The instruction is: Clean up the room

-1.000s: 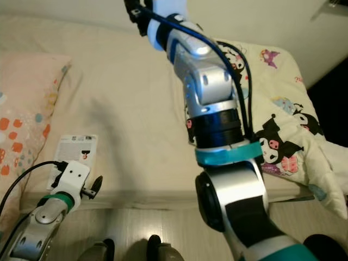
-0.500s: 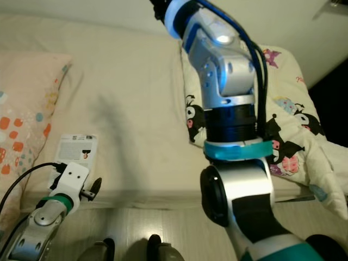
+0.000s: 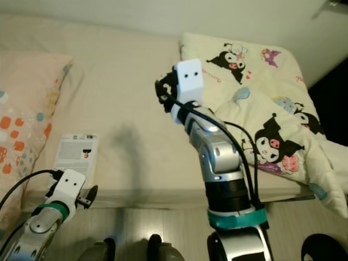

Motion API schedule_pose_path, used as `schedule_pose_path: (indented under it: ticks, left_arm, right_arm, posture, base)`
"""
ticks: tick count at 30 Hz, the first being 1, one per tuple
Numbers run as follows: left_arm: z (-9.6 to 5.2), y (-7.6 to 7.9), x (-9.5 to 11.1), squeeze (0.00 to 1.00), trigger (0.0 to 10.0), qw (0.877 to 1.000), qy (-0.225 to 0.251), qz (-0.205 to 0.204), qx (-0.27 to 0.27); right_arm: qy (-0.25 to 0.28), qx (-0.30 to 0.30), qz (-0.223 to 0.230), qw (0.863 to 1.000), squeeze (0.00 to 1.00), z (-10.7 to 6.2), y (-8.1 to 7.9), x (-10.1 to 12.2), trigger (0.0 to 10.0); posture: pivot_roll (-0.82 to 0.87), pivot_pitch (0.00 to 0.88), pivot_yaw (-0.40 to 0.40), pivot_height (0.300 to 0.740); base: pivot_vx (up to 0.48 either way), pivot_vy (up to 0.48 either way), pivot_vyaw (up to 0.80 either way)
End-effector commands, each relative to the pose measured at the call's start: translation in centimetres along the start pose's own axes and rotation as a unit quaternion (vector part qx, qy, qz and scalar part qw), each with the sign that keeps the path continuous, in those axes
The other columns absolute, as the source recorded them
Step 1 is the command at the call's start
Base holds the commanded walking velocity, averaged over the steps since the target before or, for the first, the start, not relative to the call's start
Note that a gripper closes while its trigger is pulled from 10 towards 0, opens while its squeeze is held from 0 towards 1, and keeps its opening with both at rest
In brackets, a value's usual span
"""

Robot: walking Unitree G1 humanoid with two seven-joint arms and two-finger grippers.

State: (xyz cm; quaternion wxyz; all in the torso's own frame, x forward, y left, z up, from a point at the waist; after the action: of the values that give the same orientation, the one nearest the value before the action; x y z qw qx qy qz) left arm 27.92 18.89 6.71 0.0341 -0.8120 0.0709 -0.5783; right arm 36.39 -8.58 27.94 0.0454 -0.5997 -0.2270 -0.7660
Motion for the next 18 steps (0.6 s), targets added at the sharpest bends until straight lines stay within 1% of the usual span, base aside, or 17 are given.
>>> schedule_pose_path:
  ticks: [1, 2, 3, 4, 5, 6, 7, 8, 9, 10, 11, 12, 13, 16, 17, 18]
  left_arm:
    - [-0.4, 0.5, -1.7, 0.0, 10.0, 1.0, -0.028, 0.004, -0.009]
    - [-0.4, 0.5, -1.7, 0.0, 10.0, 1.0, -0.028, 0.004, -0.009]
    - [-0.6, 0.5, -2.2, 0.0, 10.0, 0.999, -0.035, 0.004, -0.008]
    - [-0.6, 0.5, -2.2, 0.0, 10.0, 0.999, -0.035, 0.004, -0.008]
    - [-0.8, 0.6, -2.6, 0.0, 10.0, 0.999, -0.041, 0.004, -0.008]
    - [-0.8, 0.6, -2.6, 0.0, 10.0, 0.999, -0.041, 0.004, -0.008]
    - [-1.0, 0.6, -2.9, 0.0, 10.0, 0.999, -0.045, 0.004, -0.008]
    - [-1.1, 0.6, -3.0, 0.0, 10.0, 0.999, -0.047, 0.004, -0.008]
    - [-1.1, 0.6, -3.0, 0.0, 10.0, 0.999, -0.047, 0.004, -0.008]
    - [-1.0, 0.7, -3.0, 0.0, 10.0, 0.999, -0.047, 0.005, -0.008]
    - [-1.0, 0.7, -3.0, 0.0, 10.0, 0.999, -0.047, 0.005, -0.008]
    - [-0.9, 0.9, -3.0, 0.0, 10.0, 0.999, -0.047, 0.007, -0.011]
    - [-0.9, 0.9, -3.1, 0.0, 10.0, 0.999, -0.047, 0.008, -0.012]
    - [-1.0, 1.0, -3.1, 0.0, 10.0, 0.999, -0.047, 0.008, -0.012]
    - [-1.0, 1.0, -3.3, 0.0, 10.0, 0.999, -0.049, 0.008, -0.013]
    - [-1.0, 1.0, -3.3, 0.0, 10.0, 0.999, -0.049, 0.008, -0.013]
  right_arm:
    - [-0.041, -0.018, 0.003, 0.999, 0.0, -0.8, 0.0, -3.1, 10.0]
    - [-0.041, -0.018, 0.003, 0.999, 0.0, -0.8, 0.0, -3.1, 10.0]
    - [-0.085, -0.029, 0.012, 0.996, 0.0, -1.9, -0.3, -6.4, 10.0]
    - [-0.085, -0.029, 0.012, 0.996, 0.0, -1.9, -0.3, -6.4, 10.0]
    - [-0.129, -0.031, 0.001, 0.991, 0.0, -3.1, -0.7, -9.5, 10.0]
    - [-0.129, -0.031, 0.001, 0.991, 0.0, -3.1, -0.7, -9.5, 10.0]
    - [-0.162, -0.032, 0.001, 0.986, 0.0, -4.2, -1.2, -11.8, 10.0]
    - [-0.182, -0.032, 0.004, 0.983, 0.0, -4.9, -1.5, -13.1, 10.0]
    - [-0.182, -0.032, 0.004, 0.983, 0.0, -4.9, -1.5, -13.1, 10.0]
    - [-0.203, -0.028, 0.002, 0.979, 0.0, -5.6, -1.9, -14.5, 10.0]
    - [-0.203, -0.028, 0.002, 0.979, 0.0, -5.6, -1.9, -14.5, 10.0]
    - [-0.246, -0.019, -0.004, 0.969, 0.0, -7.3, -2.9, -17.1, 10.0]
    - [-0.259, -0.015, -0.007, 0.966, 0.0, -8.0, -3.3, -18.0, 10.0]
    - [-0.265, -0.013, -0.009, 0.964, 0.0, -8.3, -3.4, -18.4, 10.0]
    - [-0.282, -0.019, 0.002, 0.959, 0.0, -9.1, -3.7, -19.5, 10.0]
    - [-0.282, -0.019, 0.002, 0.959, 0.0, -9.1, -3.7, -19.5, 10.0]
  posture:
    - [0.17, 0.207, -0.096, 0.74]
    - [0.17, 0.207, -0.096, 0.74]
    - [0.17, 0.195, -0.093, 0.74]
    - [0.17, 0.195, -0.093, 0.74]
    - [0.17, 0.18, -0.093, 0.74]
    - [0.17, 0.18, -0.093, 0.74]
    - [0.17, 0.177, -0.097, 0.74]
    - [0.17, 0.175, -0.099, 0.74]
    - [0.17, 0.175, -0.099, 0.74]
    - [0.18, 0.172, -0.107, 0.74]
    - [0.18, 0.172, -0.107, 0.74]
    - [0.18, 0.156, -0.103, 0.74]
    - [0.18, 0.156, -0.103, 0.74]
    - [0.18, 0.156, -0.103, 0.74]
    - [0.18, 0.132, -0.094, 0.74]
    - [0.18, 0.132, -0.094, 0.74]
  base:
    - [0.0, 0.0, 0.0]
    - [0.0, 0.0, 0.0]
    - [0.0, 0.0, 0.0]
    - [0.0, 0.0, 0.0]
    - [0.0, 0.0, 0.0]
    - [0.0, 0.0, 0.0]
    - [0.0, 0.0, 0.0]
    - [0.0, 0.0, 0.0]
    - [0.0, 0.0, 0.0]
    - [0.0, 0.0, 0.0]
    - [0.0, 0.0, 0.0]
    - [0.0, 0.0, 0.0]
    - [0.0, 0.0, 0.0]
    - [0.0, 0.0, 0.0]
    - [0.0, 0.0, 0.0]
    - [0.0, 0.0, 0.0]
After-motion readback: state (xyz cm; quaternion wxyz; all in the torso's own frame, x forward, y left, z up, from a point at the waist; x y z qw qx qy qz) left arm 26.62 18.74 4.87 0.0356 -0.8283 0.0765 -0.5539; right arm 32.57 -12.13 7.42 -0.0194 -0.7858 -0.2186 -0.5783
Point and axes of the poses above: a point about 5 cm out from each wrist's last joint towards the gripper, its own z axis pointing out of the wrist towards the gripper, its own x axis along the axis of the wrist's last joint, y = z × x, the point moved 1 cm from there along z, pointing out of the wrist towards the gripper, and after that the axes turned 14 degrees about -z, right-handed, at the moved point
